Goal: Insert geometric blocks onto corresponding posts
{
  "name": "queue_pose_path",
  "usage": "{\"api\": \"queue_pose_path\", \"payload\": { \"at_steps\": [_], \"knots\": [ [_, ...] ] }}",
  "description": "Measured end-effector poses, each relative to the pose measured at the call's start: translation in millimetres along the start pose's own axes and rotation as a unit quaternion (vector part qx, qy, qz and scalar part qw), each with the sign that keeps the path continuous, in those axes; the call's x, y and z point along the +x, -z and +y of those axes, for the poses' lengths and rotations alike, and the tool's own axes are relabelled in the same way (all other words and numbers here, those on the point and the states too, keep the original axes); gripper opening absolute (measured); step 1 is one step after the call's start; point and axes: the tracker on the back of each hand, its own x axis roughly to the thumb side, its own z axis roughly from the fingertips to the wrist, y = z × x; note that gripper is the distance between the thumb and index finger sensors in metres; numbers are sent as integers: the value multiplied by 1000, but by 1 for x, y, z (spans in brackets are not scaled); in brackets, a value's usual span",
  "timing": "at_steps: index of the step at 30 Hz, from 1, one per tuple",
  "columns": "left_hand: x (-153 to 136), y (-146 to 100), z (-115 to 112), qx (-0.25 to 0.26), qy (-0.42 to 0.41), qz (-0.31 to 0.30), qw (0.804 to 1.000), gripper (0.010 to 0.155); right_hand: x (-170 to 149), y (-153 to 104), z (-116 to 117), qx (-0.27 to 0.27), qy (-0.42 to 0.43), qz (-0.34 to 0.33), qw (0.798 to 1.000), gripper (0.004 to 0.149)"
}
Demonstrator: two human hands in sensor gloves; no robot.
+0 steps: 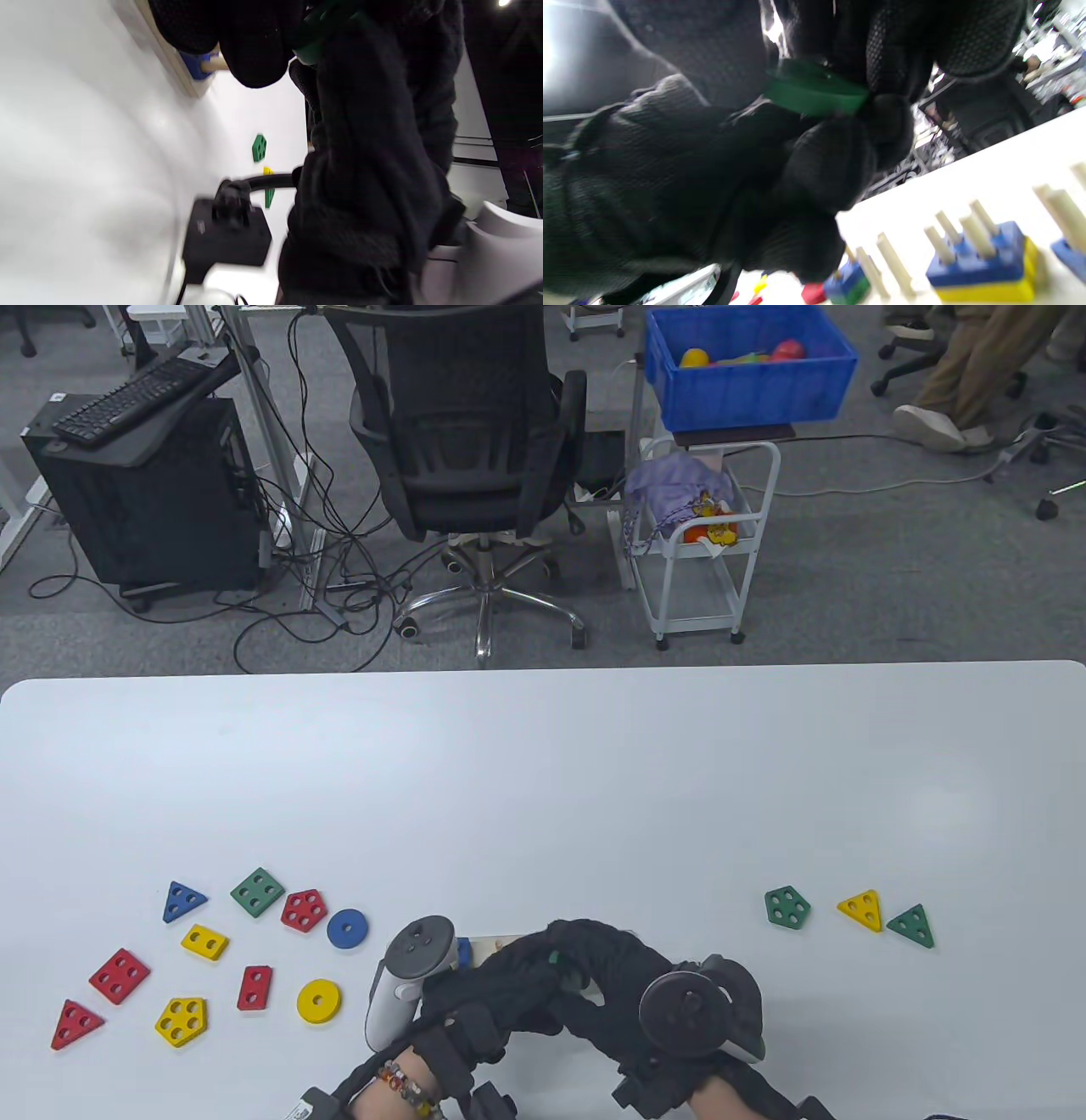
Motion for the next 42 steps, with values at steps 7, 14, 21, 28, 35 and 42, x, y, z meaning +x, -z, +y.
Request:
{"api": "queue_pose_path", "payload": {
  "at_steps": [7, 14, 21, 28, 35, 42],
  "knots": [
    [23, -30, 42, 105, 173, -47, 978, 69, -51, -21, -29, -7, -103, 77, 992, 68],
    [29, -49, 74, 212, 422, 5, 882, 68, -99, -39, -57, -4, -175, 174, 969, 66],
    [10, -41, 85, 220, 611, 81, 756, 67, -115, -45, -61, 20, -188, 210, 959, 64],
    [0, -40, 95, 213, 613, 113, 752, 68, -115, -44, -55, 43, -195, 211, 957, 63],
    [1, -41, 98, 212, 612, 119, 753, 68, -117, -44, -54, 57, -192, 219, 955, 62],
    [-2, -40, 99, 196, 623, 143, 744, 75, -115, -44, -54, 65, -192, 224, 953, 62]
  ]
}}
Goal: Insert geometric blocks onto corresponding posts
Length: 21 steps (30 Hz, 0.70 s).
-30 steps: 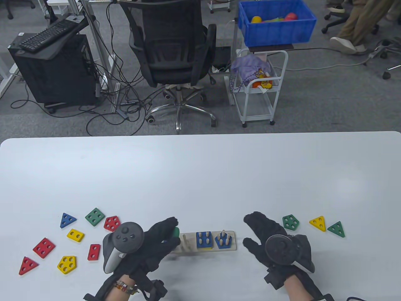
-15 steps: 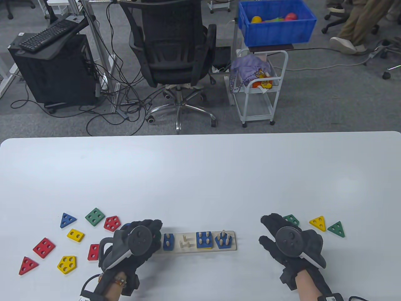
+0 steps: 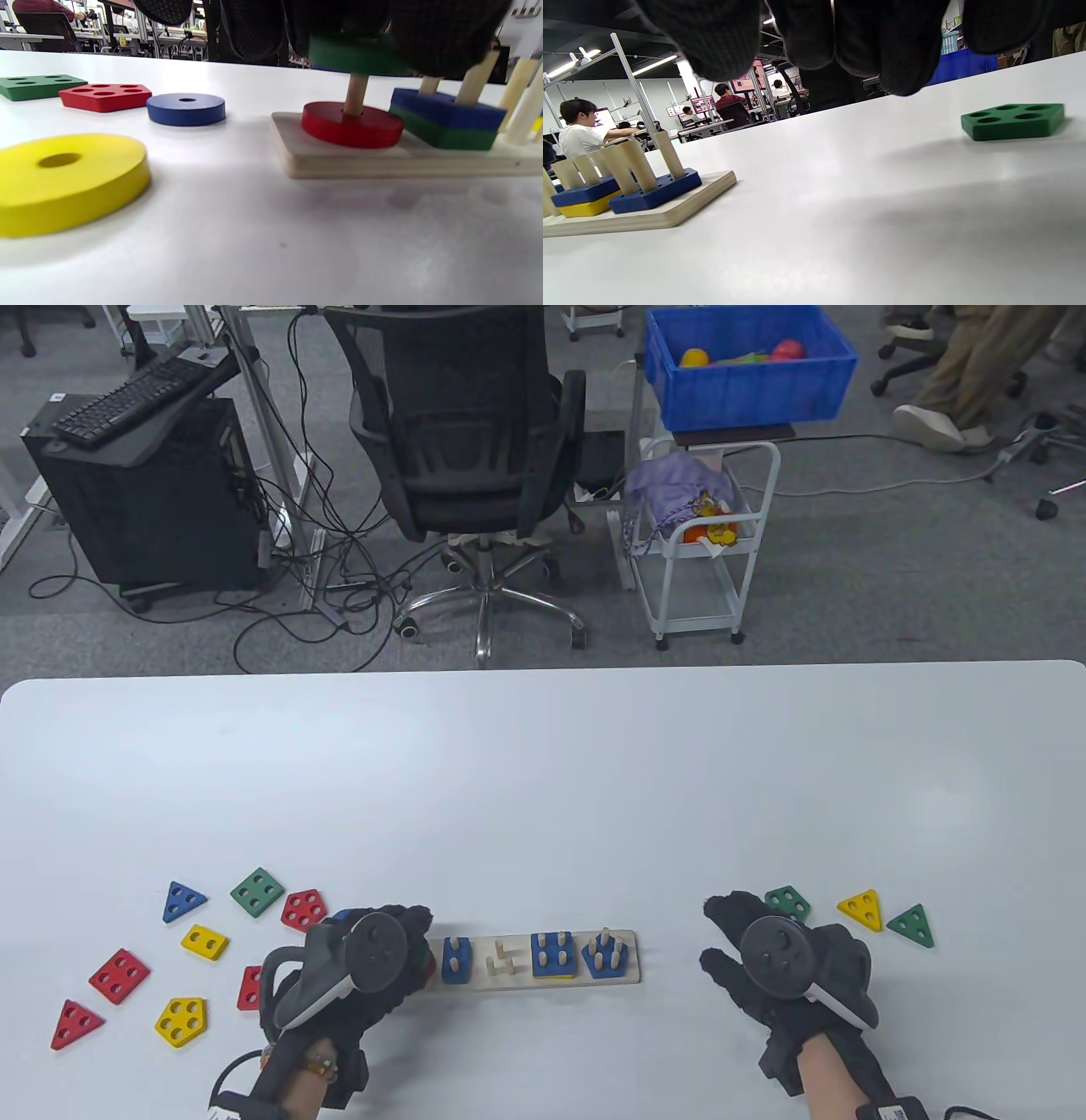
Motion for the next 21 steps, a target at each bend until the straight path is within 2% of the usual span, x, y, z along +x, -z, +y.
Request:
{"api": "queue_pose_path", "payload": {
  "at_steps": [2, 6, 10, 13, 17, 19, 21],
  "knots": [
    [-4, -1, 4, 2, -4, 8, 1000, 79, -1, 0, -1, -2, 0, 2, 1000, 61],
    [-21, -6, 18, 41, -61, 38, 997, 67, -2, 0, -3, -6, 2, 10, 1000, 61],
    [-46, -11, 25, 81, -78, 76, 991, 63, -11, 1, -12, -35, -10, 57, 998, 61],
    [-61, -13, 26, 87, -79, 103, 988, 63, -37, 7, -27, -53, -6, 139, 989, 62],
    [-60, -15, 29, 80, -83, 106, 988, 64, -80, 16, -46, -53, 1, 270, 961, 57],
    [-55, -14, 30, 74, -85, 98, 989, 64, -99, 20, -50, -25, -29, 319, 947, 57],
    [-50, -13, 29, 67, -77, 92, 990, 64, -120, 25, -47, 29, -55, 361, 930, 58]
  ]
}}
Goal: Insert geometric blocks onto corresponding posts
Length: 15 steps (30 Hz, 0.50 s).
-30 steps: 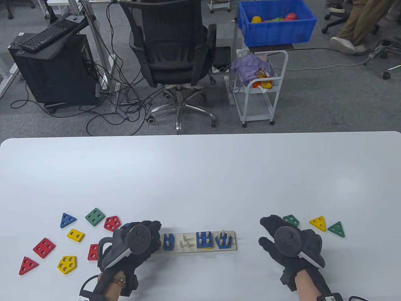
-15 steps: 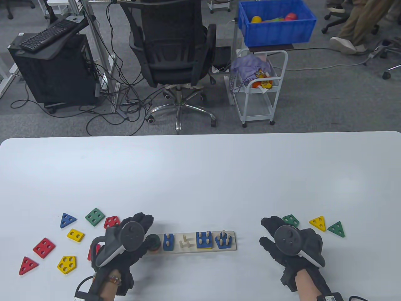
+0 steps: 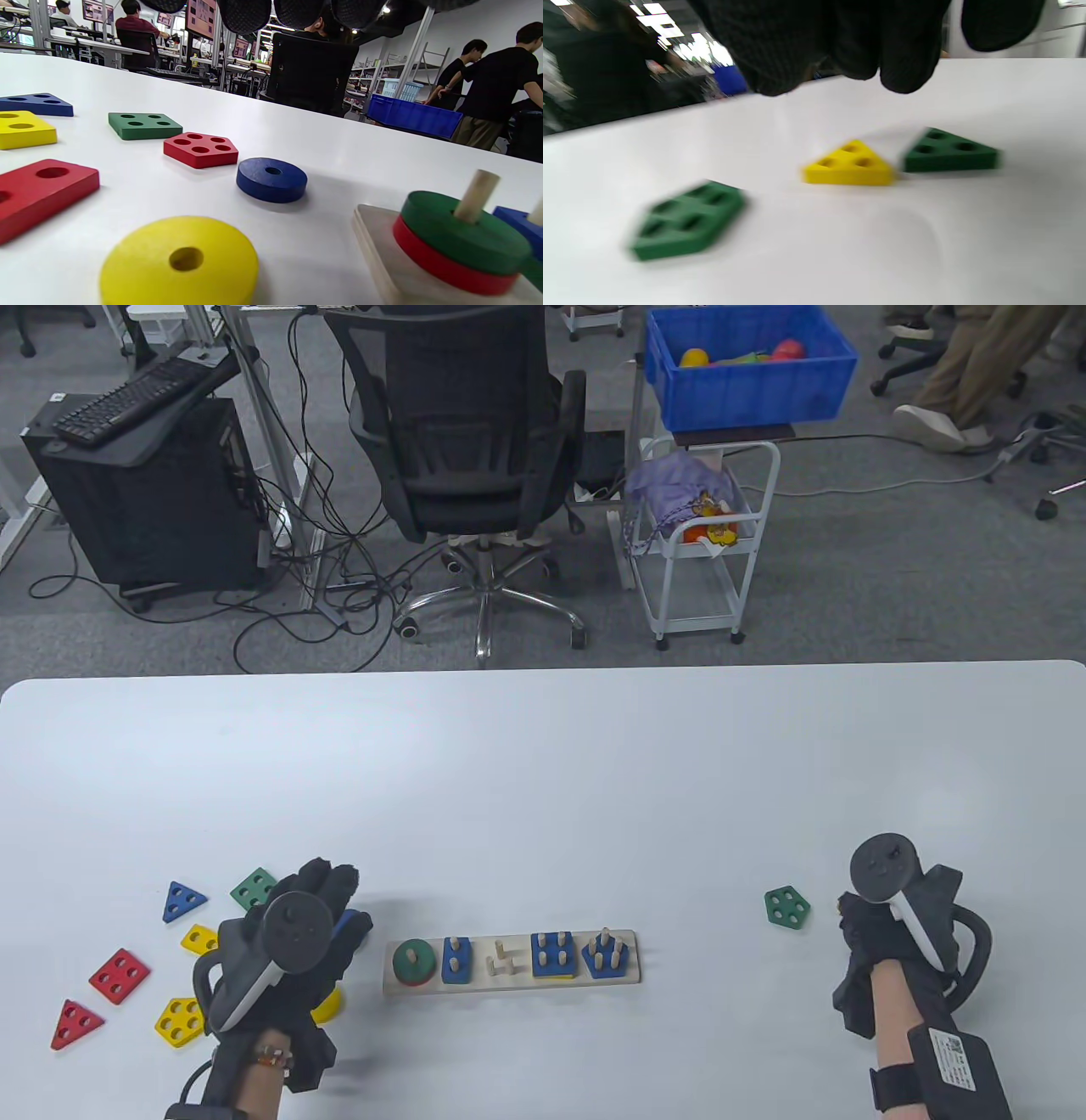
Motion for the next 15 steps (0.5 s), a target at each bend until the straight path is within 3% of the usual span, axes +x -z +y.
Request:
{"api": "queue_pose_path", "payload": {
  "at_steps": [3, 6, 11, 15],
  "knots": [
    [1, 1, -4, -7, 8, -1, 1000, 64, -11, 13, 6, 6, -33, 53, 998, 57],
    [-2, 3, -8, -18, 9, 7, 1000, 64, -20, 26, 17, 60, -39, 53, 996, 60],
    [-4, 5, -13, -31, 11, 13, 999, 64, -26, 34, 29, 84, -82, 74, 990, 59],
    [-4, 5, -13, -33, 13, 13, 999, 64, -26, 32, 29, 24, -97, 73, 992, 55]
  ]
}}
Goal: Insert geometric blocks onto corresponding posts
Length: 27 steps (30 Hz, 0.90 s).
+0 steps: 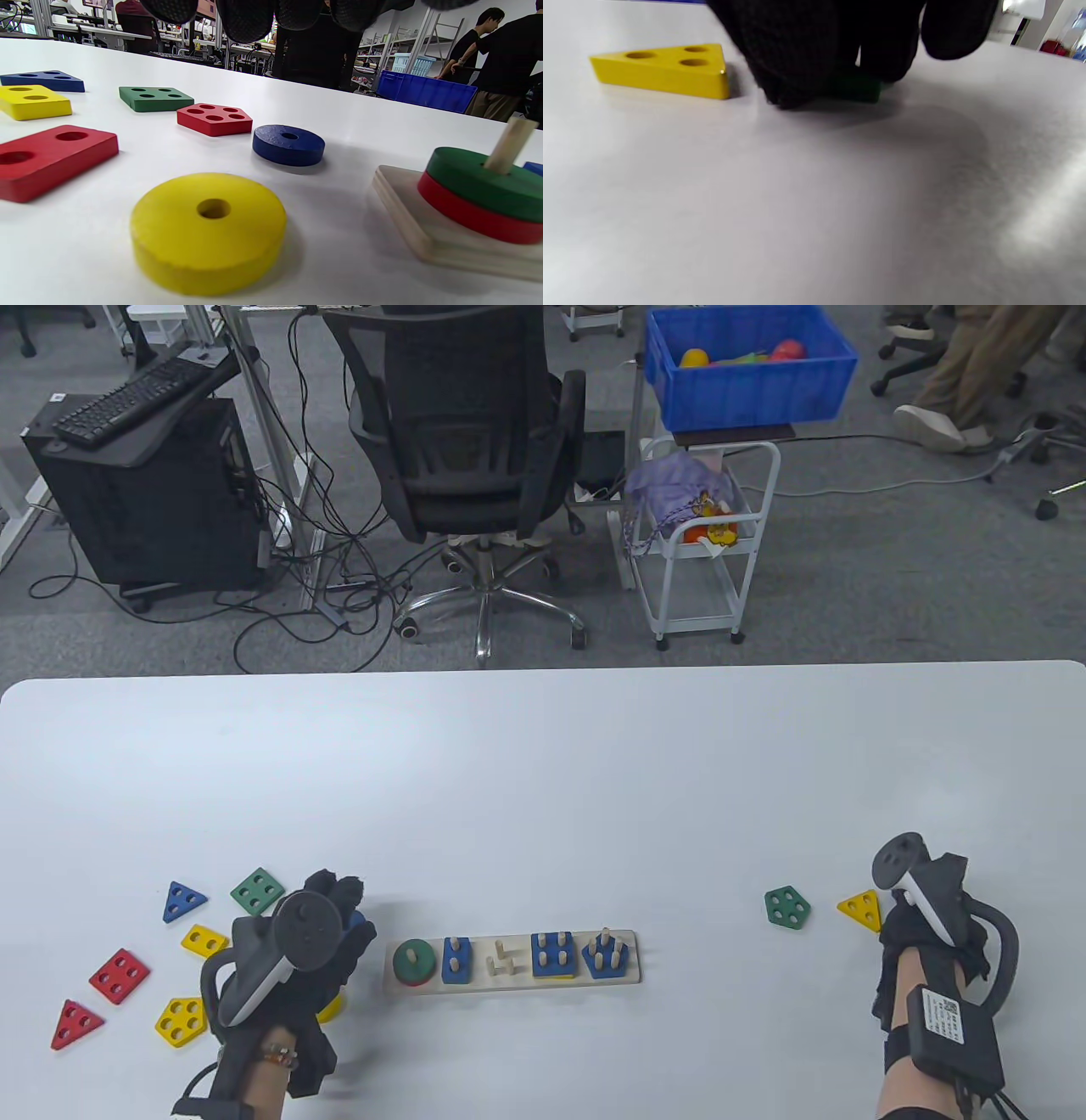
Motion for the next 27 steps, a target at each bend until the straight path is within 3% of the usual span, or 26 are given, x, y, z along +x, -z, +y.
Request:
{"api": "queue_pose_path", "payload": {
  "at_steps": [11, 17, 23, 27],
  "knots": [
    [0, -1, 0, -3, -1, 2, 1000, 64, -4, -14, 0, -33, -8, -23, 999, 55],
    [6, -2, 3, -2, -13, -11, 1000, 64, 9, -47, -22, -95, 40, -114, 988, 57],
    [23, -8, 3, -11, -43, -45, 998, 64, 57, -104, -30, -143, 114, -295, 938, 57],
    [27, -9, 1, -11, -23, -45, 999, 64, 104, -156, -33, -168, 82, -408, 894, 57]
  ]
}}
